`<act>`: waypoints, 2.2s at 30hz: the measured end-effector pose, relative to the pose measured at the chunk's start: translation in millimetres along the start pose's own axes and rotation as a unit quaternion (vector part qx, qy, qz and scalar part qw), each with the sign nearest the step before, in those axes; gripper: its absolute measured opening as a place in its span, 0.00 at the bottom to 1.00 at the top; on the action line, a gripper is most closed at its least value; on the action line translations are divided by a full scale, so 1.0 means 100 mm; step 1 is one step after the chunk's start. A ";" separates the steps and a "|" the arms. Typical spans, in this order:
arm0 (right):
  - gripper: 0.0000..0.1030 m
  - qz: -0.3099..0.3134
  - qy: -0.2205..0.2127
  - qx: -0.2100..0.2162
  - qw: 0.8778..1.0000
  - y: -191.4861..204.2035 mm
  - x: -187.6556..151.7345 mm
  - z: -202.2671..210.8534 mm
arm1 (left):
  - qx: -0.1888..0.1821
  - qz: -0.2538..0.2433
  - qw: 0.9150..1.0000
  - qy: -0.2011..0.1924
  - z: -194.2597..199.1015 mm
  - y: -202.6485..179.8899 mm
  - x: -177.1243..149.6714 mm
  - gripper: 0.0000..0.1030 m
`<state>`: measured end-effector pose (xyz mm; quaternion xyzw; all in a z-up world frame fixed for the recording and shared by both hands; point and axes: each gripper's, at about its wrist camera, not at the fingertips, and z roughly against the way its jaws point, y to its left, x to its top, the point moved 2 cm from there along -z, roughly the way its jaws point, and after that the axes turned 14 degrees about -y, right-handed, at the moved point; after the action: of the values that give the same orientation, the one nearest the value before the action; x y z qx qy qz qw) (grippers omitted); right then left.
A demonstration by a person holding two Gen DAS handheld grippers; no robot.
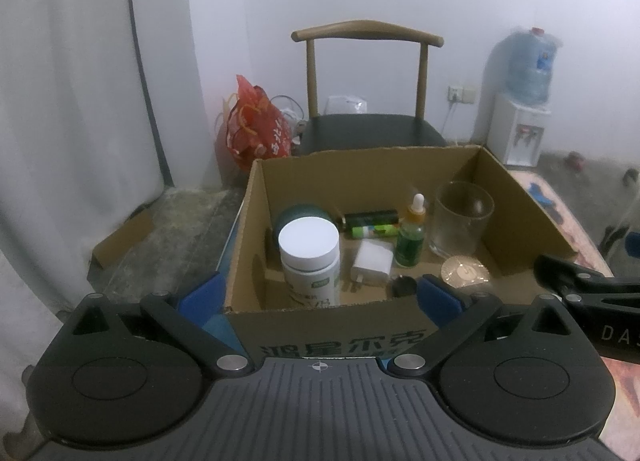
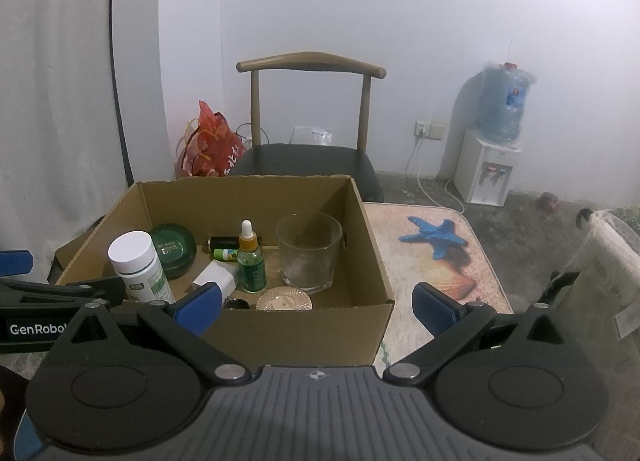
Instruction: Organize rigid objects
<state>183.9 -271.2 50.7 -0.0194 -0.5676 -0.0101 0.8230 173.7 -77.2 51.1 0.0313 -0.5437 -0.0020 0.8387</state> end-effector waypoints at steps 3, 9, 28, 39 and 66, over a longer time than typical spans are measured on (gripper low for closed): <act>1.00 0.000 0.000 0.000 1.000 0.00 0.00 0.00 | 0.000 0.000 1.000 0.000 0.00 0.00 0.00 0.99; 1.00 0.002 -0.001 0.000 1.000 0.00 0.04 0.01 | 0.000 0.001 1.000 -0.001 0.00 0.00 0.00 0.99; 1.00 0.004 -0.002 -0.001 1.000 -0.01 0.08 0.02 | 0.002 0.002 1.000 -0.001 0.01 -0.01 0.01 0.99; 1.00 0.004 -0.002 -0.001 1.000 0.00 0.08 0.02 | 0.001 0.002 1.000 -0.001 0.01 0.00 0.01 0.99; 1.00 0.003 -0.002 0.000 1.000 0.00 0.07 0.03 | 0.002 0.003 1.000 -0.002 0.02 0.00 0.02 0.99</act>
<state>184.0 -271.1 58.6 -0.0214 -0.5692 -0.0078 0.8219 173.1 -77.8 53.5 0.0314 -0.5451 0.0021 0.8377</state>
